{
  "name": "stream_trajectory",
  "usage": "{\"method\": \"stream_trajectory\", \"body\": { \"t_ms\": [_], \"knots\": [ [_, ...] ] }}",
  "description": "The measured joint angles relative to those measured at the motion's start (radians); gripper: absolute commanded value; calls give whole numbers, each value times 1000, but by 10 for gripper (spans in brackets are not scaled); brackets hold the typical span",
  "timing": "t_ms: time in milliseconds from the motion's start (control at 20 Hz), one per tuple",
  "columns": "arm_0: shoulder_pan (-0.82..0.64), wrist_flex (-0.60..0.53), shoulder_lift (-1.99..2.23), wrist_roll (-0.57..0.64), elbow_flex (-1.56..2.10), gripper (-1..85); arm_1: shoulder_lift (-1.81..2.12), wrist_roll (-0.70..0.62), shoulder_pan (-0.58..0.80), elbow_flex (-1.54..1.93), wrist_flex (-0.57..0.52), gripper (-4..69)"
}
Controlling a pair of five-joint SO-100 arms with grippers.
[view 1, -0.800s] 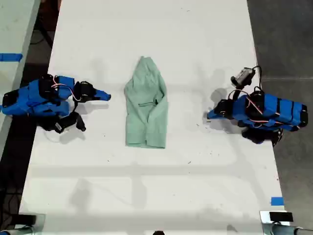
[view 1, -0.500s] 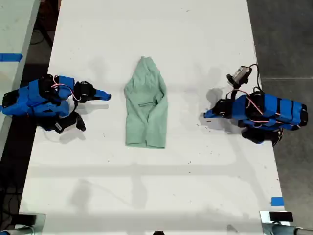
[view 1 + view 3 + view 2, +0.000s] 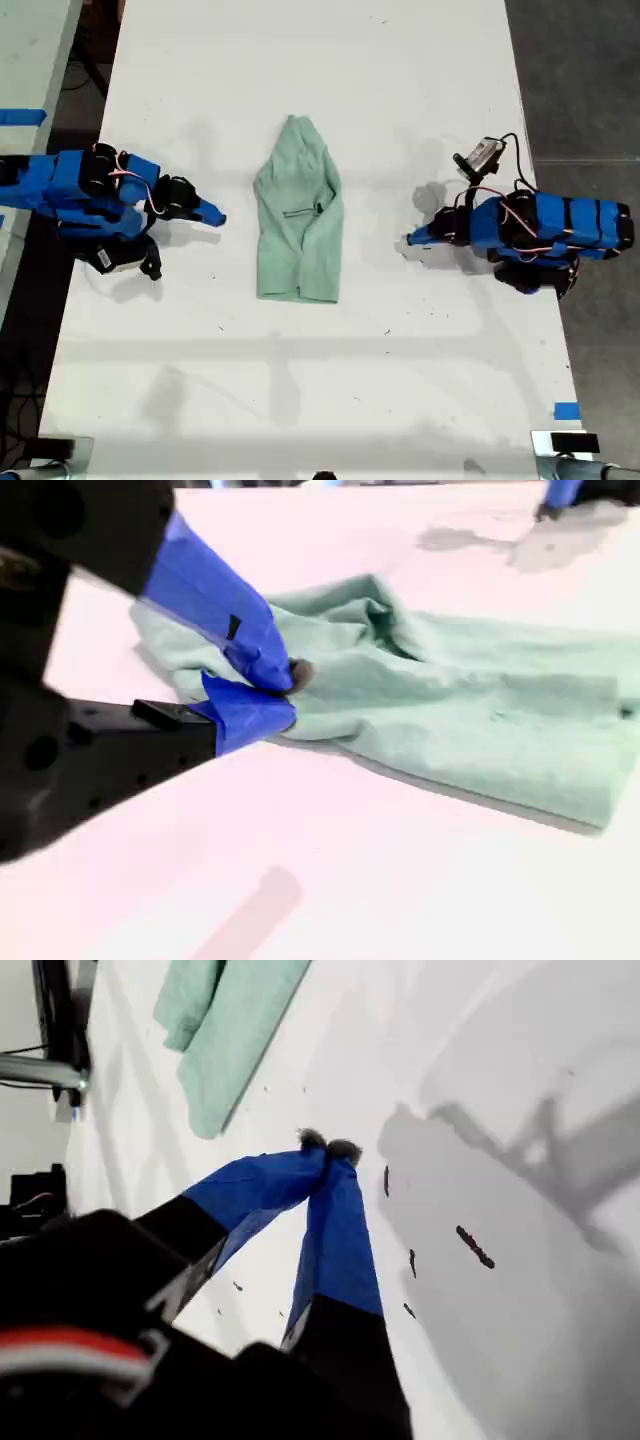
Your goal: Fold t shirt
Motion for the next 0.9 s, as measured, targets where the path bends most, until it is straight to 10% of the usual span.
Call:
{"method": "stream_trajectory", "body": {
  "t_ms": [450,900],
  "knots": [
    [150,-170,-873,-25,-459,214,-1180,-20,-118,-615,-405,194],
    [152,-91,-1365,-44,-830,-1,-1882,-55,-163,-1247,-302,279]
  ]
}}
